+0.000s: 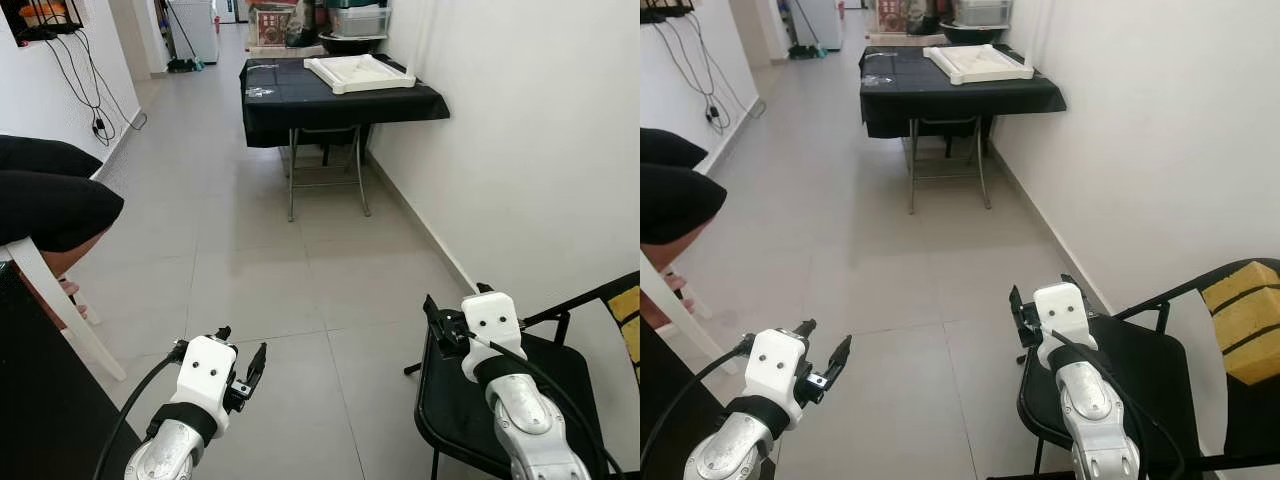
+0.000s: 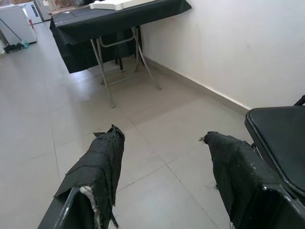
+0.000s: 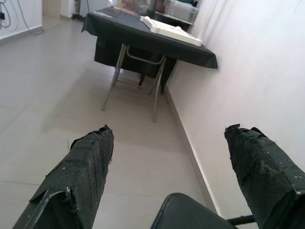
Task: Building children table
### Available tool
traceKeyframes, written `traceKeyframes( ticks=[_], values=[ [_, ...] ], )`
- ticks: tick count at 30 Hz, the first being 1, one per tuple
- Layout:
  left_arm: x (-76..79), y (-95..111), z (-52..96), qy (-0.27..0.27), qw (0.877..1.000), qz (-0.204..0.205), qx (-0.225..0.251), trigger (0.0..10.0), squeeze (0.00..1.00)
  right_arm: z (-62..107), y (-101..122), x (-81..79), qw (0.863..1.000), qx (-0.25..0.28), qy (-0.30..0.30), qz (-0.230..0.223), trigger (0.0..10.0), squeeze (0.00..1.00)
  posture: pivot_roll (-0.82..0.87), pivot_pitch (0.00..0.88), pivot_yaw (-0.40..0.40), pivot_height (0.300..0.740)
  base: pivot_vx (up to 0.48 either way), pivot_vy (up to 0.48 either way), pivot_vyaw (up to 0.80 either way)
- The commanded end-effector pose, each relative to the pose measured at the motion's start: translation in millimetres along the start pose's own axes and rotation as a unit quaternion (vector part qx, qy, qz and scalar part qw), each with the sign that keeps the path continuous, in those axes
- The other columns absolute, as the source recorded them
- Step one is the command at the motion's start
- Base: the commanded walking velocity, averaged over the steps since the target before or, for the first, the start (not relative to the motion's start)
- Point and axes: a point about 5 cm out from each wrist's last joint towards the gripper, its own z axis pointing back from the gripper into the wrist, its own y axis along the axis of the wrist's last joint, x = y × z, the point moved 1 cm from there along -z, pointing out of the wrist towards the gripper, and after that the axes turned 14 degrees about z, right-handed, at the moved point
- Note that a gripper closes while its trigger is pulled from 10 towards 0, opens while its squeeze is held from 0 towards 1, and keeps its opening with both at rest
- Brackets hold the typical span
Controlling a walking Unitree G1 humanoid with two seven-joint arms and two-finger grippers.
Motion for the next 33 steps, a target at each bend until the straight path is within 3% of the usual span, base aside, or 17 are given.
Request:
traceKeyframes(
  ticks=[1,17,23,24,33],
  values=[
    [-3.5,-2,-0.4,0.003,1.0,-0.009,-0.005,10.0,0.0,-3.0,-2,0.6,1.0,-0.009,0.0,0.008,10.0,0.0,-0.02,0.0,-0.042,0.72,0.0,0.0,0.0],
    [-7.6,-2,0.7,0.008,1.0,-0.016,-0.008,10.0,0.0,-2.7,-12,-0.2,0.999,-0.038,0.01,0.016,10.0,0.0,-0.02,0.0,-0.038,0.675,0.0,0.0,0.0],
    [-9.6,-2,0.5,0.011,1.0,-0.019,-0.008,10.0,0.0,-0.6,-23,-2.7,0.997,-0.073,0.021,0.03,10.0,0.0,-0.02,0.0,-0.039,0.66,0.0,0.0,0.0],
    [-9.8,-3,0.9,0.011,1.0,-0.02,-0.01,10.0,0.0,-0.4,-32,-0.2,0.994,-0.099,0.02,0.035,10.0,0.0,-0.02,0.0,-0.039,0.65,0.0,0.0,0.0],
    [-13.6,-2,-0.6,0.015,1.0,-0.026,-0.009,10.0,0.0,-1.6,-38,0.8,0.992,-0.124,0.018,0.031,10.0,0.0,-0.02,0.0,-0.038,0.62,0.0,0.0,0.0]
  ],
)
